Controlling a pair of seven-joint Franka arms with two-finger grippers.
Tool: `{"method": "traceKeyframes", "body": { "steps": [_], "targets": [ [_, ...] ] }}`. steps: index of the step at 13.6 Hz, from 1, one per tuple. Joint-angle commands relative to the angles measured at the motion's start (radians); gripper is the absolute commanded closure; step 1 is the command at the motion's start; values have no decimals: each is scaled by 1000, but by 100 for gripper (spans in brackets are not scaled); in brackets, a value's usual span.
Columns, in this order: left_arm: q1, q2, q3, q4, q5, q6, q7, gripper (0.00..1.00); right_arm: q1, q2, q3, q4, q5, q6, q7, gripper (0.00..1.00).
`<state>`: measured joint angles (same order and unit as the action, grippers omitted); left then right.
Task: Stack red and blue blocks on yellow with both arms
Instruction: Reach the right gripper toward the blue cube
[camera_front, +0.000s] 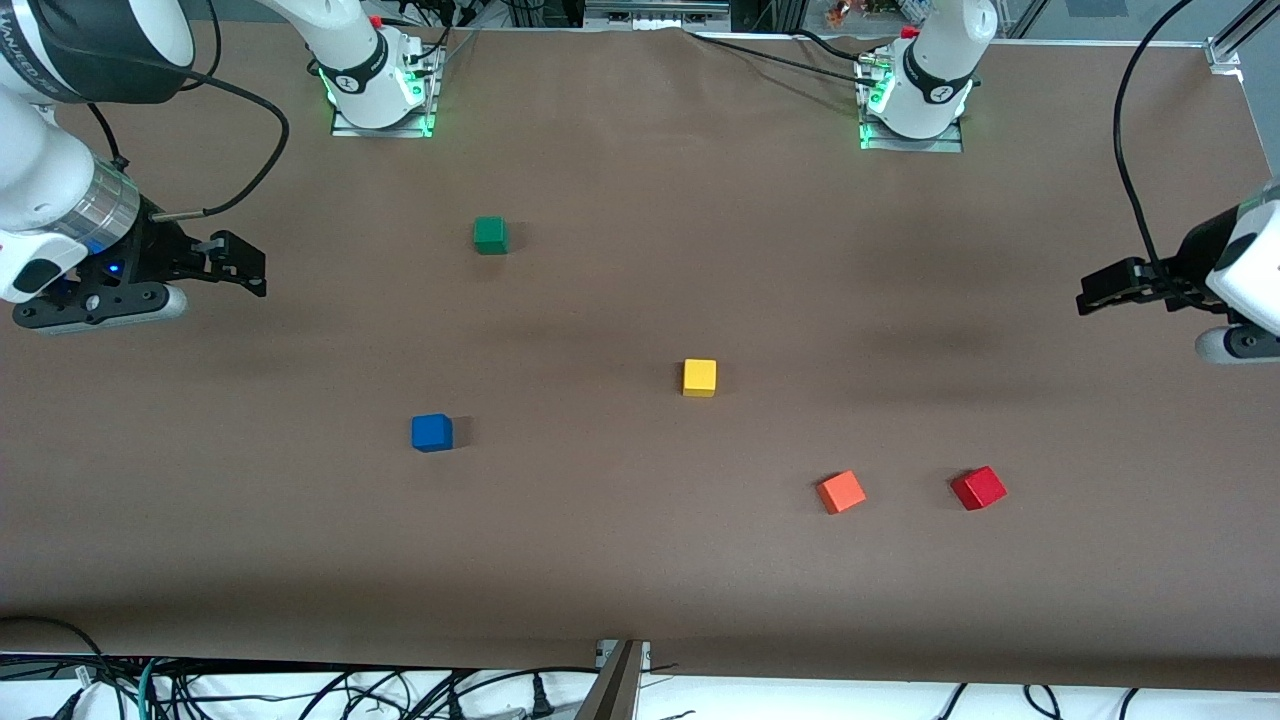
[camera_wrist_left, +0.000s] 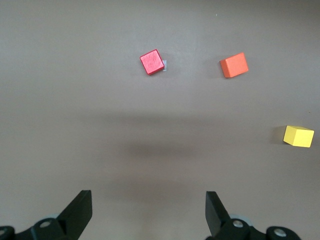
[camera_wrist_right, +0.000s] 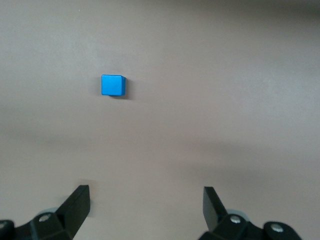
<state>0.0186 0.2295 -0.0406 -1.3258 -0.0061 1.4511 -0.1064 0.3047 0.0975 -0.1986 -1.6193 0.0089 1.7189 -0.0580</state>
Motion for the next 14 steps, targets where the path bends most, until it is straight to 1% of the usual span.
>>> {"method": "traceKeyframes", "body": {
  "steps": [1,2,3,5,6,7,9,12,14],
  "targets": [
    [-20,-146,31,-222,-23,110,24,0,1,-5,-1,4,17,-10,0,0],
    [-26,-179,31,-275,-23,141,24,0,1,-4,-1,13,17,-12,-9,0],
    [-28,-180,31,-286,-23,147,24,0,4,4,1,10,17,-12,-2,0],
    [-26,-158,28,-268,-20,141,24,0,16,24,1,1,20,-2,0,0],
    [-26,-150,28,-265,-20,141,25,0,25,53,1,1,23,8,-2,0],
    [-26,-148,27,-262,-20,143,24,0,33,82,1,-1,34,36,0,0],
    [-25,-148,27,-260,-22,143,24,0,40,158,1,-1,98,82,-2,0],
    [-26,-145,27,-251,-20,141,24,0,54,293,1,-1,138,224,0,0],
    [-26,-134,27,-236,-20,141,24,0,68,372,1,2,198,328,0,1]
  ]
}}
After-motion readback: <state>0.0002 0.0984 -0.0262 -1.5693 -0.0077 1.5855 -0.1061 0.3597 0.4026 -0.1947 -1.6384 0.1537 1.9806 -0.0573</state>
